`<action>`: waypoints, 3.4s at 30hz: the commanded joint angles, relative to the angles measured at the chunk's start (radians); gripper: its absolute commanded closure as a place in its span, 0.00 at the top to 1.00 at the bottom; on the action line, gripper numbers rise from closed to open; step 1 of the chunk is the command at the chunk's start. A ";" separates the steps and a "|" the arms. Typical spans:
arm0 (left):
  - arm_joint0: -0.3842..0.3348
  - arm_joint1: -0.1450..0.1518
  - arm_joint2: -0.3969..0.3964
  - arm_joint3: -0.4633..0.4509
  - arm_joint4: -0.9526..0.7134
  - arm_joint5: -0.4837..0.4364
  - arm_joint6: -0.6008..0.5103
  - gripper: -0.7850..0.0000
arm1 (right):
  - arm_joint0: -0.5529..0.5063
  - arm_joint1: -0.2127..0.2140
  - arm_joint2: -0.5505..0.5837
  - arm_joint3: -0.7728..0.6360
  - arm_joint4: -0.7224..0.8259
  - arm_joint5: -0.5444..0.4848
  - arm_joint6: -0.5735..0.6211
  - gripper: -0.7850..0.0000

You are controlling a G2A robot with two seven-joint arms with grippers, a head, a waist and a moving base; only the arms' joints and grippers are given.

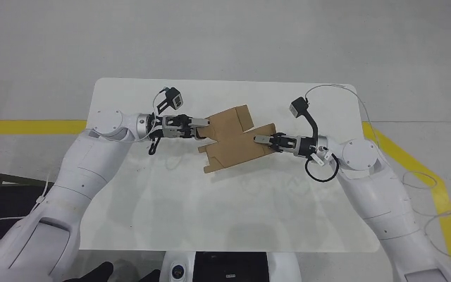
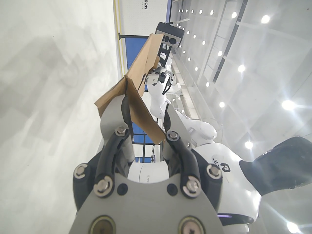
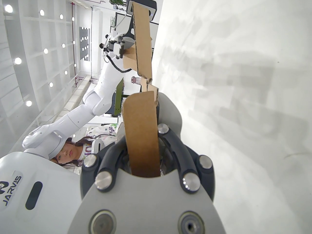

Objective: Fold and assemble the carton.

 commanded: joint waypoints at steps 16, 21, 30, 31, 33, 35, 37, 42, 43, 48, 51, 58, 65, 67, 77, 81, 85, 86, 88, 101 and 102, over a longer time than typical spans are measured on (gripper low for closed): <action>0.004 -0.015 -0.030 0.027 0.013 0.016 -0.001 0.38 | -0.001 -0.001 0.010 -0.001 -0.003 0.005 -0.001 0.00; 0.008 -0.018 -0.042 0.031 0.011 0.020 0.003 0.42 | -0.002 -0.001 0.011 -0.001 -0.004 0.004 0.000 0.00; 0.017 -0.024 -0.050 0.009 0.043 0.016 0.004 0.38 | 0.002 -0.004 0.004 -0.009 -0.010 0.004 -0.001 0.00; 0.019 -0.024 -0.050 0.007 0.048 0.015 0.004 0.38 | 0.002 -0.004 0.004 -0.009 -0.008 0.003 -0.001 0.00; 0.021 -0.025 -0.052 0.004 0.056 0.016 0.004 0.36 | 0.001 -0.004 0.005 -0.009 -0.010 0.004 -0.003 0.00; 0.023 -0.025 -0.054 0.004 0.066 0.015 0.003 0.35 | 0.000 -0.004 0.006 -0.010 -0.011 0.005 -0.003 0.00; 0.024 -0.026 -0.054 0.003 0.077 0.016 0.003 0.34 | -0.001 -0.004 0.008 -0.012 -0.012 0.006 -0.005 0.00; 0.029 -0.029 -0.058 0.001 0.089 0.019 0.003 0.09 | -0.002 -0.004 0.008 -0.017 -0.014 0.007 -0.001 0.00; 0.029 -0.029 -0.060 0.001 0.090 0.020 0.002 0.00 | -0.002 -0.005 0.008 -0.017 -0.014 0.008 -0.001 0.00; 0.030 -0.032 -0.066 0.003 0.092 0.025 -0.001 0.00 | -0.002 -0.005 0.008 -0.020 -0.019 0.008 -0.002 0.00; 0.030 -0.034 -0.070 0.005 0.094 0.026 -0.001 0.00 | -0.002 -0.005 0.008 -0.020 -0.021 0.008 0.001 0.01; 0.032 -0.035 -0.092 0.004 0.082 0.015 -0.014 0.00 | -0.011 -0.003 0.028 -0.010 -0.018 0.010 -0.019 1.00; 0.039 -0.024 -0.136 -0.012 0.123 -0.072 -0.024 0.00 | -0.055 0.023 0.134 -0.044 -0.081 0.019 -0.041 1.00; 0.046 -0.021 -0.144 -0.025 0.136 -0.092 -0.030 0.00 | -0.071 0.029 0.164 -0.070 -0.085 0.009 -0.041 1.00; 0.095 -0.017 -0.153 -0.109 0.142 -0.135 -0.078 0.00 | -0.006 -0.002 0.049 -0.036 0.160 -0.151 0.087 1.00; 0.108 -0.016 -0.154 -0.137 0.136 -0.155 -0.115 0.00 | 0.041 -0.022 -0.010 0.027 0.225 -0.209 0.115 1.00; 0.117 -0.015 -0.158 -0.153 0.135 -0.151 -0.124 0.00 | 0.071 -0.033 -0.036 0.072 0.263 -0.233 0.140 1.00; 0.119 -0.014 -0.160 -0.154 0.133 -0.149 -0.126 0.00 | 0.075 -0.035 -0.040 0.079 0.273 -0.237 0.146 1.00; 0.122 -0.014 -0.162 -0.158 0.123 -0.145 -0.130 0.00 | 0.080 -0.039 -0.050 0.094 0.293 -0.242 0.162 1.00; 0.129 -0.015 -0.175 -0.185 0.078 -0.121 -0.154 0.00 | 0.136 -0.080 -0.141 0.178 0.369 -0.276 0.200 1.00; 0.129 -0.015 -0.175 -0.185 0.078 -0.121 -0.154 0.00 | 0.139 -0.083 -0.145 0.184 0.375 -0.279 0.202 1.00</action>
